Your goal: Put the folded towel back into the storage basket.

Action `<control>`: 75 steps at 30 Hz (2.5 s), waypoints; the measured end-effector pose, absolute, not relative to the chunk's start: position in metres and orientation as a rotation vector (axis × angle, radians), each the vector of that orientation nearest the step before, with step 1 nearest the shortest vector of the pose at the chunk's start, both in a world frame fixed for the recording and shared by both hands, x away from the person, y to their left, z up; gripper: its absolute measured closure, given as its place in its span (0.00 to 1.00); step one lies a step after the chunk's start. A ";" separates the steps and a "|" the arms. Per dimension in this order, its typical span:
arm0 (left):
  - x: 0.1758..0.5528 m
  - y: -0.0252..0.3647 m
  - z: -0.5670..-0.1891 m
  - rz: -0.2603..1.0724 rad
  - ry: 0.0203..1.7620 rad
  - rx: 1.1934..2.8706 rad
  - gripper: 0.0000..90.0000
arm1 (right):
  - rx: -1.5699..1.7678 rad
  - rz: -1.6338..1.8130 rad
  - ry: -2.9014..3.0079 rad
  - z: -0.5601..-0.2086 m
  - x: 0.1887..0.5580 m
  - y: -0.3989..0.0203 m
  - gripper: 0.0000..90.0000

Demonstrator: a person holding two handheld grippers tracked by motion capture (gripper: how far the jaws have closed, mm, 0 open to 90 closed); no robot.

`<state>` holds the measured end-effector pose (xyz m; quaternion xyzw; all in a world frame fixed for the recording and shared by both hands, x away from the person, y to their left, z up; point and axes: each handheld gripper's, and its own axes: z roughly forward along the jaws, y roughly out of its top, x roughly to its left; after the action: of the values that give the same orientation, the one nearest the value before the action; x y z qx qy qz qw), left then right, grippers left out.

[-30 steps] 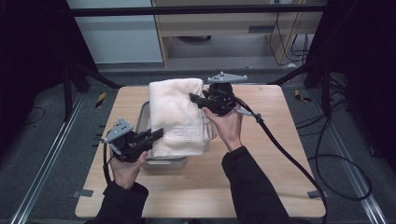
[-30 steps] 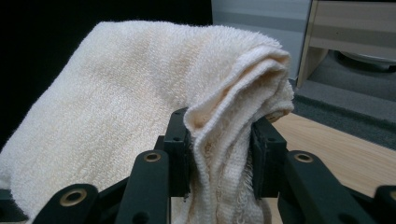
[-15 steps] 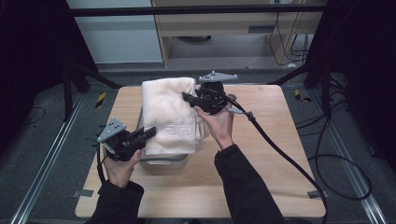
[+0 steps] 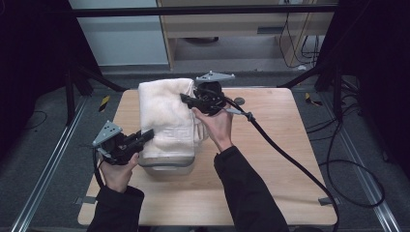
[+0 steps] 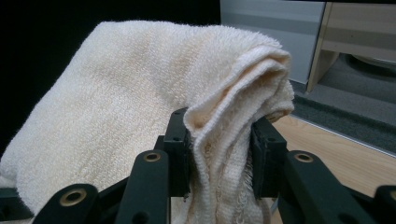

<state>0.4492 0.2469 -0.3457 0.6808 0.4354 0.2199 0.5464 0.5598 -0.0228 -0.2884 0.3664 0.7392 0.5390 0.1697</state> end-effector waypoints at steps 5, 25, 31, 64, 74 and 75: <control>0.451 0.253 -0.347 0.533 1.051 1.614 0.85 | 1.039 1.531 2.106 -0.289 0.563 -0.014 0.72; 0.463 0.267 -0.362 0.565 1.120 1.651 0.85 | 1.080 1.517 2.135 -0.311 0.579 0.007 0.72; 0.466 0.268 -0.367 0.569 1.135 1.663 0.85 | 1.099 1.496 2.146 -0.321 0.584 0.012 0.72; 0.485 0.266 -0.400 0.555 1.201 1.763 0.85 | 1.168 1.389 2.192 -0.365 0.599 0.020 0.72; 0.490 0.263 -0.411 0.561 1.227 1.794 0.85 | 1.186 1.357 2.206 -0.381 0.603 0.021 0.71; 0.491 0.263 -0.412 0.562 1.229 1.799 0.85 | 1.185 1.356 2.206 -0.383 0.603 0.021 0.71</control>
<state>0.4910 0.2626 -0.4124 0.7215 0.4930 0.2254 0.4309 0.6032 0.0209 -0.3826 0.4115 0.7663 0.4711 0.1466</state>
